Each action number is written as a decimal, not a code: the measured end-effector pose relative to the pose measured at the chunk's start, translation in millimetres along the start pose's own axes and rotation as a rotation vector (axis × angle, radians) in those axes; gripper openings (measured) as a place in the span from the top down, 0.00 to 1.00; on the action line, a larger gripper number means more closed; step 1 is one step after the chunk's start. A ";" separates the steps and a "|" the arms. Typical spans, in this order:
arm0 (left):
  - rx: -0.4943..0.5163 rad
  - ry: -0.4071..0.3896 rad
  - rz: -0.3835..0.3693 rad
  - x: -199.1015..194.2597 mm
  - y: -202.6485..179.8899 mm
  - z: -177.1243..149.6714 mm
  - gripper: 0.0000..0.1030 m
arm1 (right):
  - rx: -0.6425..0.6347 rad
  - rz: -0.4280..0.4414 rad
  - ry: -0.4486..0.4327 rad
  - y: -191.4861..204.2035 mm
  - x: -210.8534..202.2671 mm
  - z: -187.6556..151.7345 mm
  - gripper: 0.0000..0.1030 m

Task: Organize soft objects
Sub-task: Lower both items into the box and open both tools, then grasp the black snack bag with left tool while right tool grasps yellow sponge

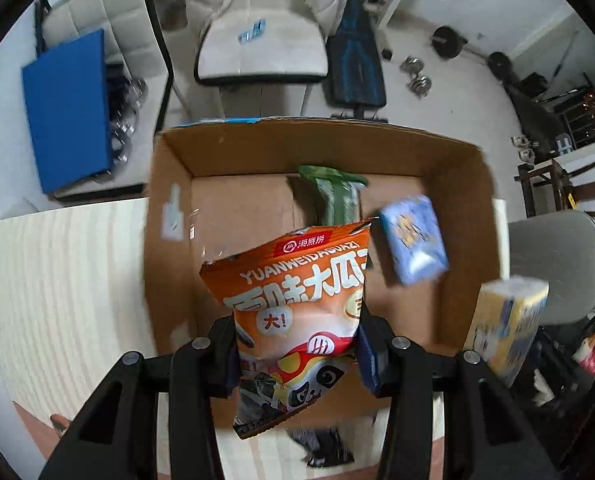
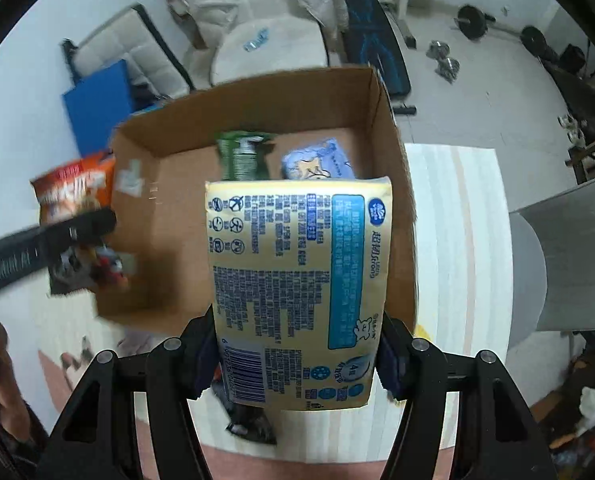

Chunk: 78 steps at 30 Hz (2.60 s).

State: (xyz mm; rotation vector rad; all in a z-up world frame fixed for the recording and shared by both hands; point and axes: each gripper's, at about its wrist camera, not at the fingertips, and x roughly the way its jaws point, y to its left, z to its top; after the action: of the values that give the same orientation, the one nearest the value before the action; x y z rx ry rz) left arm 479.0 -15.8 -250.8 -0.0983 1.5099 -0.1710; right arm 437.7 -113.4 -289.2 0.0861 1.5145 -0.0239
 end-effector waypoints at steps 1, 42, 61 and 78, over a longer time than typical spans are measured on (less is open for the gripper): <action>-0.010 0.020 0.004 13.5 3.2 9.2 0.59 | 0.001 -0.013 0.015 -0.3 9.8 4.2 0.36; 0.061 -0.019 0.038 -7.5 -10.6 -25.8 0.06 | 0.018 -0.083 0.021 13.1 16.3 -17.6 0.00; -0.042 -0.225 0.127 -82.4 -26.0 -145.8 0.06 | -0.040 -0.014 -0.135 9.7 -57.5 -88.1 0.00; -0.155 0.168 0.080 116.2 -44.3 -258.9 0.25 | 0.101 -0.060 0.097 -124.6 71.0 -139.8 0.06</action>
State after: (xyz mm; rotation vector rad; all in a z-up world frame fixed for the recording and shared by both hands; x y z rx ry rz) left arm 224.6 -68.8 -373.0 -0.1499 1.6912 0.0030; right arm 293.8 -224.9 -372.7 0.1235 1.6125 -0.1461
